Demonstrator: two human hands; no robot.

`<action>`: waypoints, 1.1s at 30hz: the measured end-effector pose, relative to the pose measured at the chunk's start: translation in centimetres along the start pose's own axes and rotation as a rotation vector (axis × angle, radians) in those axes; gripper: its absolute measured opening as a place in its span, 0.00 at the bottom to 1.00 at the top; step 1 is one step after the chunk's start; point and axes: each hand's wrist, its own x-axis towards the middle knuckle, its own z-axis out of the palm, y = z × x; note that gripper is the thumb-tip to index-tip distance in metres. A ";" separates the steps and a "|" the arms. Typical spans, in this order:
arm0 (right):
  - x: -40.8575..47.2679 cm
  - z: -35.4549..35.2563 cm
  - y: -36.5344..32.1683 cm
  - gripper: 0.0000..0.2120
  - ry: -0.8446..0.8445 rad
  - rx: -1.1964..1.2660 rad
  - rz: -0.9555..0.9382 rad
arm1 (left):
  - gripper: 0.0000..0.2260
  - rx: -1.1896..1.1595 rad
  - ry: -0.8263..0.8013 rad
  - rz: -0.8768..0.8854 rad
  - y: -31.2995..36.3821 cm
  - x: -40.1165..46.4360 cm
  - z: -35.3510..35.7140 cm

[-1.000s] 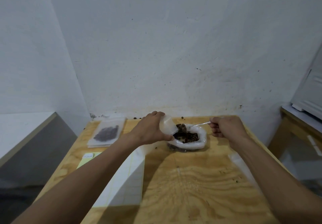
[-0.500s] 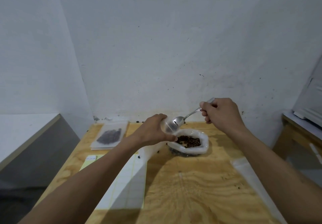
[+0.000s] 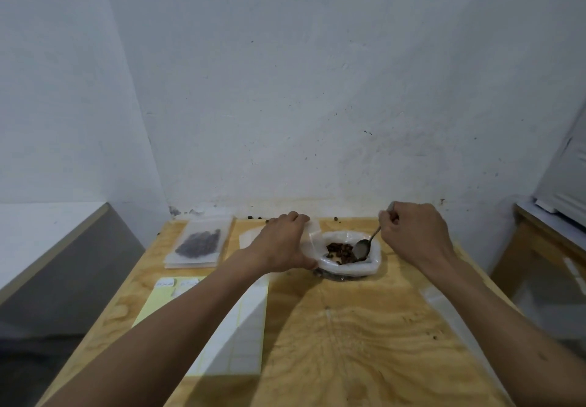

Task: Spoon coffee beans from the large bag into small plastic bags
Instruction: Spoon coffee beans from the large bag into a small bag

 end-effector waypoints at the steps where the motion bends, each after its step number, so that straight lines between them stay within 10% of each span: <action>1: -0.2 0.3 0.3 0.17 0.012 0.031 0.042 | 0.44 0.007 0.008 0.004 0.1 0.1 0.1; 8: -2.1 3.9 1.5 0.16 -0.035 0.516 0.572 | 0.42 0.001 0.045 0.001 0.4 0.1 0.5; 16: -1.5 4.7 1.5 0.10 -0.145 0.822 0.759 | 0.44 -0.031 0.052 -0.028 -0.6 -0.1 0.1; 33: 3.2 -1.1 -3.3 0.10 -0.136 0.866 0.472 | 0.43 -0.340 0.057 -0.134 -1.7 -1.1 -2.2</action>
